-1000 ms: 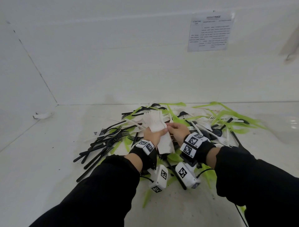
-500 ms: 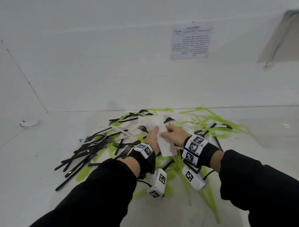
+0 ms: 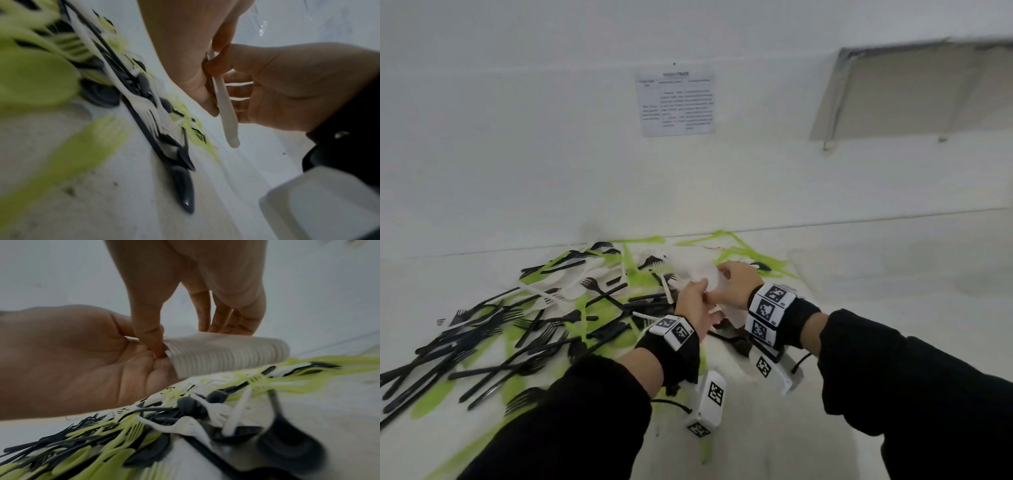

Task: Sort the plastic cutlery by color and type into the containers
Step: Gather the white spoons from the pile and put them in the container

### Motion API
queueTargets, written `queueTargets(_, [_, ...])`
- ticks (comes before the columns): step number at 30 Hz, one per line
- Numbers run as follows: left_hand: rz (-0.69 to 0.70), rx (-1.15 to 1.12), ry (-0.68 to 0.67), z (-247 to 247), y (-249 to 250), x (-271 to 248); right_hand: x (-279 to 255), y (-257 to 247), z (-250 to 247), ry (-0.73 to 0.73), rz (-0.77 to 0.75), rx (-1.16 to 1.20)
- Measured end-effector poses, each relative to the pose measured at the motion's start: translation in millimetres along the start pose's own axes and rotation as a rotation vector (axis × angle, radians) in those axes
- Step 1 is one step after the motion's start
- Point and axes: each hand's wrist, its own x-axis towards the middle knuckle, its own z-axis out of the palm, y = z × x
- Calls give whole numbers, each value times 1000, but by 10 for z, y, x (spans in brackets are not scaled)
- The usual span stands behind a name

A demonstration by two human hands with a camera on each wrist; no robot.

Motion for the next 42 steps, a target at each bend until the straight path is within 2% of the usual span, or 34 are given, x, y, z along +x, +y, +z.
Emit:
queueTargets(10, [-35, 12, -64, 715, -376, -142, -275, 580, -435, 24, 73, 23])
queueTargets(21, [-89, 93, -136, 1040, -597, -94, -350, 973, -603, 35, 161, 49])
queueTargets(28, [-76, 79, -159, 1330, -678, -38, -245, 1249, -828, 8, 113, 39])
queueTargets(42, [4, 110, -63, 2201, -903, 151, 29, 2016, -1463, -41, -4, 63])
